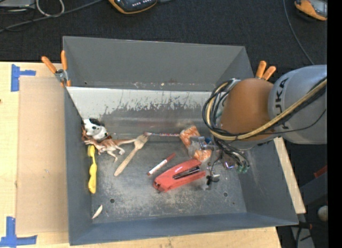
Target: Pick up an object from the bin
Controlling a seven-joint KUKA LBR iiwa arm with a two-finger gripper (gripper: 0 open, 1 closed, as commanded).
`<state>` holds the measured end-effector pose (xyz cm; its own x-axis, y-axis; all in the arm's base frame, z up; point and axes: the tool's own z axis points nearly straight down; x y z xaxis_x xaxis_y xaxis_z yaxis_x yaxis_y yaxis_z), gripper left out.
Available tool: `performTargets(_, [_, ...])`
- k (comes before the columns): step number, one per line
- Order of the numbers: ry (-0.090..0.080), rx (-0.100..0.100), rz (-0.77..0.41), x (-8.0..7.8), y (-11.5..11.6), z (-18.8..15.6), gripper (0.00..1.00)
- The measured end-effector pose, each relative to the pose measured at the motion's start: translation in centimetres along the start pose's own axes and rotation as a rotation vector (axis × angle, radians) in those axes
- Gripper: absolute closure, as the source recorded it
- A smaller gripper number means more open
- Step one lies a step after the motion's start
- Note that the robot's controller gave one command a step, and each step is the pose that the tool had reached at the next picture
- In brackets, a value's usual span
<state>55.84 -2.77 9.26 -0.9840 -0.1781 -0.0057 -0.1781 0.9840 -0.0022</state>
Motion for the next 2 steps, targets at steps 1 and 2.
performTargets(1, [0.0, 0.001, 0.018, -2.7, 4.8, 1.8, 0.0])
performTargets(2, [-0.001, -0.002, 0.118, -3.2, 6.7, 2.5, 1.0])
